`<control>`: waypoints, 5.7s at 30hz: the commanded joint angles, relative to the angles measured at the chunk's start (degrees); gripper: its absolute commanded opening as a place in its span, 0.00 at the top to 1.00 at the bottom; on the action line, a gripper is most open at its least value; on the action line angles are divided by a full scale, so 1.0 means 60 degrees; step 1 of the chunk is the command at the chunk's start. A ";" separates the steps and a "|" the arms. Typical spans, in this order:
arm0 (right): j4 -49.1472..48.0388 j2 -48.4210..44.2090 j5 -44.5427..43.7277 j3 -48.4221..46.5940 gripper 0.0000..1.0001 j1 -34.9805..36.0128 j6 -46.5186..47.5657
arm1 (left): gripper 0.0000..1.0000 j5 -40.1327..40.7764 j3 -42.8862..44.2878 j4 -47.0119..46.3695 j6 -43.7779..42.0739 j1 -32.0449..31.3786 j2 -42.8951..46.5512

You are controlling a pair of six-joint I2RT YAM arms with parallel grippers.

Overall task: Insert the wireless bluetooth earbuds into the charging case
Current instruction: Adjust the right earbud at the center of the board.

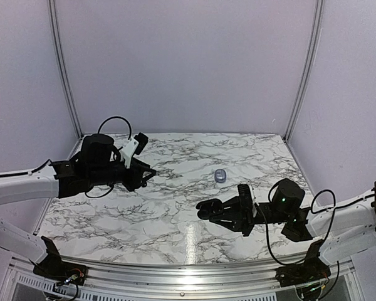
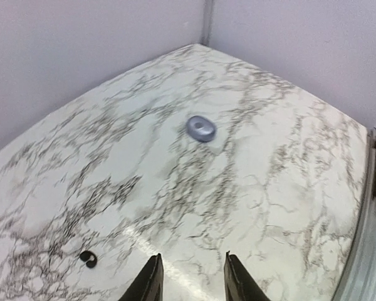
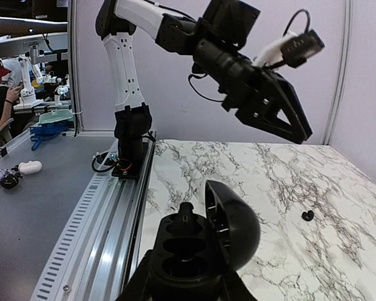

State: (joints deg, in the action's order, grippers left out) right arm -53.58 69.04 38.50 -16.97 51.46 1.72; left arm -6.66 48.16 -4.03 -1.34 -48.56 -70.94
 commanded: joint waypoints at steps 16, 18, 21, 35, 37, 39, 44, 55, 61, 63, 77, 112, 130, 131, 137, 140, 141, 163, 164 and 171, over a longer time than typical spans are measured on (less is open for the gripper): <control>-0.0147 0.0045 0.0147 -0.0116 1.00 -0.0174 -0.0082 | 0.69 0.1944 0.3088 0.2360 0.2524 0.1846 -0.5429; -0.0137 0.0066 0.0131 -0.0116 1.00 -0.0169 -0.0068 | 0.70 0.1884 0.3303 0.2441 0.2524 0.1879 -0.5760; -0.0098 0.0081 0.0146 -0.0130 1.00 -0.0169 -0.0066 | 0.71 0.1985 0.3571 0.2661 0.2418 0.1937 -0.6077; -0.0171 0.0311 0.0213 -0.0201 1.00 -0.0182 -0.0132 | 0.46 -0.0736 0.5124 0.3468 0.1278 0.3209 -0.7209; -0.0148 0.0294 0.0204 -0.0204 1.00 -0.0183 -0.0119 | 0.44 -0.0939 0.5204 0.3371 0.1293 0.3222 -0.7332; -0.0152 0.0286 0.0204 -0.0204 1.00 -0.0177 -0.0125 | 0.43 -0.1189 0.5224 0.3241 0.1360 0.3262 -0.7434; -0.0144 0.0265 0.0219 -0.0176 1.00 -0.0173 -0.0146 | 0.43 -0.1390 0.5277 0.3088 0.1512 0.3413 -0.7784; -0.0077 0.0229 0.0204 -0.0174 1.00 -0.0171 -0.0110 | 0.44 -0.1982 0.4232 0.2264 0.1981 0.3420 -0.7536; -0.0078 0.0178 0.0217 -0.0145 1.00 -0.0170 -0.0130 | 0.44 -0.1764 0.3330 0.1893 0.2169 0.3420 -0.7015; -0.0089 0.0172 0.0219 -0.0145 1.00 -0.0177 -0.0138 | 0.44 -0.1629 0.3122 0.1847 0.2251 0.3431 -0.6851; -0.0133 0.0167 0.0226 -0.0116 1.00 -0.0177 -0.0163 | 0.45 -0.0775 0.1833 0.1841 0.3229 0.3433 -0.5144; -0.0444 -0.0220 0.0079 0.0170 1.00 -0.0182 -0.0462 | 0.56 0.0441 0.2254 0.4432 -0.6966 0.2607 -0.4456; -0.0415 -0.0364 0.0068 0.0280 1.00 -0.0179 -0.0432 | 0.48 -0.2955 0.4635 0.5683 -0.5073 0.4045 -0.6958; -0.0428 -0.0359 0.0072 0.0287 1.00 -0.0177 -0.0445 | 0.48 -0.2903 0.4648 0.5680 -0.4939 0.4065 -0.7045; -0.0525 -0.0359 0.0129 0.0310 1.00 -0.0171 -0.0488 | 0.47 -0.2399 0.4676 0.5372 -0.3917 0.4088 -0.7490; -0.0503 -0.0436 0.0118 0.0337 1.00 -0.0181 -0.0465 | 0.47 -0.2293 0.4428 0.5321 -0.3488 0.4102 -0.7437; -0.0503 -0.0449 0.0117 0.0351 1.00 -0.0176 -0.0462 | 0.47 -0.2207 0.4282 0.5302 -0.3334 0.4096 -0.7343; -0.0752 -0.0578 0.0116 0.0573 1.00 -0.0169 -0.0589 | 0.50 -0.1959 0.2335 0.4582 -0.1479 0.3766 -0.5543; -0.0765 -0.0578 0.0109 0.0569 1.00 -0.0172 -0.0582 | 0.50 -0.1876 0.2462 0.4567 -0.1448 0.3838 -0.5498; -0.0779 -0.0665 0.0104 0.0607 1.00 -0.0171 -0.0592 | 0.47 -0.1876 0.3783 0.4527 -0.1369 0.4240 -0.6183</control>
State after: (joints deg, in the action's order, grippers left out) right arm -56.58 66.39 39.31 -13.56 50.81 -1.32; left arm -18.39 65.89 22.63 -9.98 -23.88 -106.04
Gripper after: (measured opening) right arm 0.250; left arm 0.523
